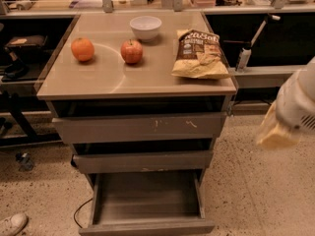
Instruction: Close bottom drawer
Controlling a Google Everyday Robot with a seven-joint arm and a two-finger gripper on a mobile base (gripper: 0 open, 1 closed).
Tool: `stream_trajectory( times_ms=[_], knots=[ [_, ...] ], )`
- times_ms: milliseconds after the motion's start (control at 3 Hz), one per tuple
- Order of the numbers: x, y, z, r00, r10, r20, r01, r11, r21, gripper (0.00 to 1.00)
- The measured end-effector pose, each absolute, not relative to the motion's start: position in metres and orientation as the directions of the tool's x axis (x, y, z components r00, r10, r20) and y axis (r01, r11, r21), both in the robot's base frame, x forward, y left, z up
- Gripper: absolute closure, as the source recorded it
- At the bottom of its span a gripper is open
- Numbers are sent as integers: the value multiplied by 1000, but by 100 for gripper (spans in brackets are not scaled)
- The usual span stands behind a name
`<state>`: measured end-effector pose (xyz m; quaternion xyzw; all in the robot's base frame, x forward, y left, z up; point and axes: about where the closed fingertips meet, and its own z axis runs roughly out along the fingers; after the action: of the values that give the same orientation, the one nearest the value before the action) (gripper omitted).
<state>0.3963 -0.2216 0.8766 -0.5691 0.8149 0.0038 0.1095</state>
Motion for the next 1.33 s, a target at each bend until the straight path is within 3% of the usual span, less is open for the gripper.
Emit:
stream_trajectory(
  times_ms=[333, 1333],
  knots=[
    [369, -228, 794, -396, -905, -154, -915, 403, -16, 100],
    [343, -216, 725, -411, -906, -105, -911, 401, 100, 100]
  ],
)
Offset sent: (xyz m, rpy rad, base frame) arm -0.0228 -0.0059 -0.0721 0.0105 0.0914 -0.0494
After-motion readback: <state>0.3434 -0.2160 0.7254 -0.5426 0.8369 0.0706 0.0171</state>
